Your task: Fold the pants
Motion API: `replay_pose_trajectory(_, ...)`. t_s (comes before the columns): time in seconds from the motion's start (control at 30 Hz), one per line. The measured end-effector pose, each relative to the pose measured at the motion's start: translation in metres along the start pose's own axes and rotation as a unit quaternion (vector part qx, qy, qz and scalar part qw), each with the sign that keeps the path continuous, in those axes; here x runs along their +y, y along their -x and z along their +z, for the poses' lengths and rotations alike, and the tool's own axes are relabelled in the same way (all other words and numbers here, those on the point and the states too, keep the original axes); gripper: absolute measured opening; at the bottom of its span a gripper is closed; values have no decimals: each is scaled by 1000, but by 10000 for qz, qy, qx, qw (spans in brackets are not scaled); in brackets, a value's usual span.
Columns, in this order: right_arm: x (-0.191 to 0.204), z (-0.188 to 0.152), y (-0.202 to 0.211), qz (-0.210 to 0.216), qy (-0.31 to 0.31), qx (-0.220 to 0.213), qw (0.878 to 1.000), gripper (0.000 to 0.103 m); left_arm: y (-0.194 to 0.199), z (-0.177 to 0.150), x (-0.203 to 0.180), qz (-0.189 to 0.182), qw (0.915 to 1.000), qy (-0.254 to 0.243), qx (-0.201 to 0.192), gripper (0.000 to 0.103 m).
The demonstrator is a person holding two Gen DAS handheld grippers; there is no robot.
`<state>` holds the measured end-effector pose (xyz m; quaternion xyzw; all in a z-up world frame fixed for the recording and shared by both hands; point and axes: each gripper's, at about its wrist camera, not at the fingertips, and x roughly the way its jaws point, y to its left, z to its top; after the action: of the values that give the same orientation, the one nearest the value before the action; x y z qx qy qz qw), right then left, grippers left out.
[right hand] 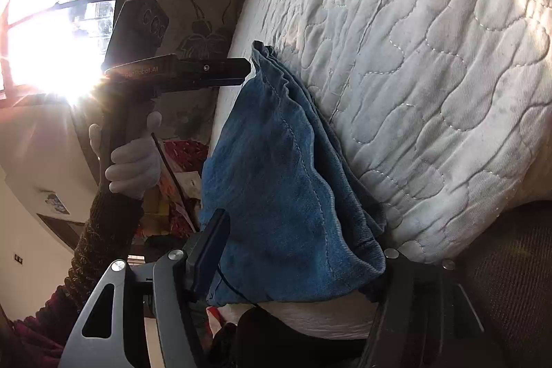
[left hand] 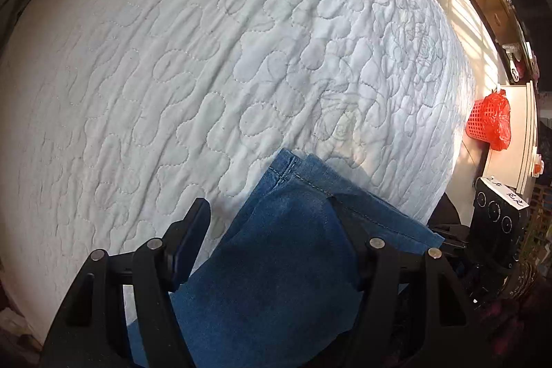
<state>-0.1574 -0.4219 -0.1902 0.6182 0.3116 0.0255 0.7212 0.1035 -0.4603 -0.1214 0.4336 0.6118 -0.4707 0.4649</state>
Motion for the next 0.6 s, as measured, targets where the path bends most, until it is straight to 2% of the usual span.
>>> replay_pose_trajectory(0.13,-1,0,-2,-3,12,29,10000,67,-9,1,-2,-63,9993,-373,65,69)
replay_pose_trajectory(0.27,3,1,-5,6,16,30,10000,69,-9,-8,-17,-406,9967,-702,50,72)
replay_pose_trajectory(0.37,4,4,-4,16,23,22,10000,70,-10,-16,-33,-318,9949,-953,-4,73)
replay_pose_trajectory(0.5,5,5,-4,20,15,23,10000,70,-6,-19,-46,-578,9937,-958,-90,73)
replay_pose_trajectory(0.6,4,5,-4,11,6,16,10000,70,-10,-22,-54,-465,9945,-925,-162,72)
